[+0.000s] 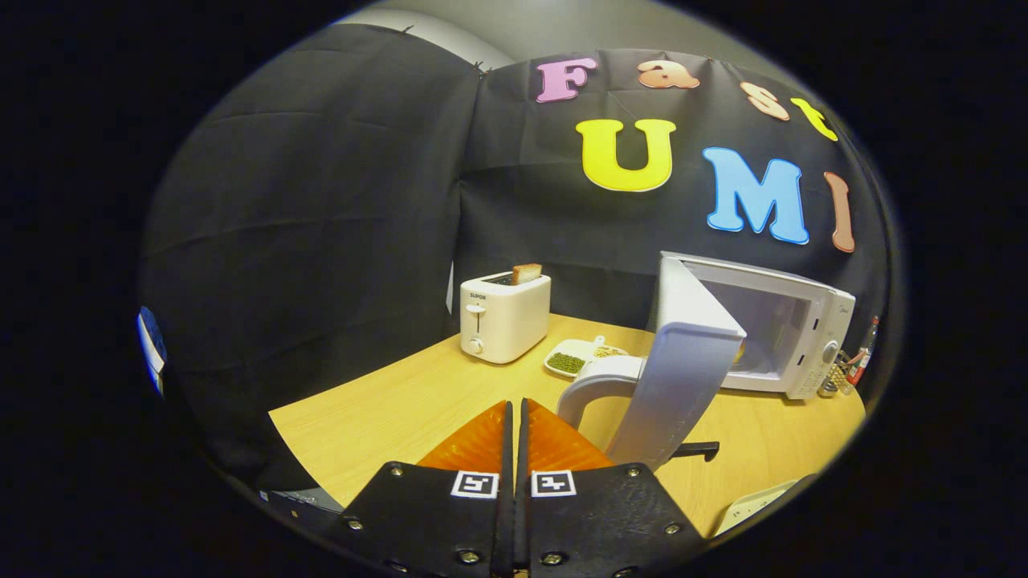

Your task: Open the microwave, put the food inside, and close the microwave door.

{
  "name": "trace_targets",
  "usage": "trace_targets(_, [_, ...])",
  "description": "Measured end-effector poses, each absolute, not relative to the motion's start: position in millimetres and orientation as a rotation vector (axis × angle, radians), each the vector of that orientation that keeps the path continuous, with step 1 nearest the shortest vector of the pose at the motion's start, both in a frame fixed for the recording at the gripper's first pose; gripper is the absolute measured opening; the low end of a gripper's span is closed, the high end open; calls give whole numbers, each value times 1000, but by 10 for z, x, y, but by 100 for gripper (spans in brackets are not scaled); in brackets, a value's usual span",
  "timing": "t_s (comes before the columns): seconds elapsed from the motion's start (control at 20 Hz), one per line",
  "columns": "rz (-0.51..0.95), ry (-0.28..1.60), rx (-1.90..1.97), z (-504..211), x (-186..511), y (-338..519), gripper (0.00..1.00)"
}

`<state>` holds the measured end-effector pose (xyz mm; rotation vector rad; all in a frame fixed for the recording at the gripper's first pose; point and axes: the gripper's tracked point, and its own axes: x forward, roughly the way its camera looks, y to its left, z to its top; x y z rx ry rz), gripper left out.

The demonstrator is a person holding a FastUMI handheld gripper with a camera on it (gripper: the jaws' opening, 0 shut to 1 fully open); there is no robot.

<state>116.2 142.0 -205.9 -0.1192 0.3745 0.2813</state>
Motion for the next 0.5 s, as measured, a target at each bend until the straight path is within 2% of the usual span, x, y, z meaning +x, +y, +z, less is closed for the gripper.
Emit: trace_targets(0.5, [7, 399, -37, -1992, 1125, 403, 1])
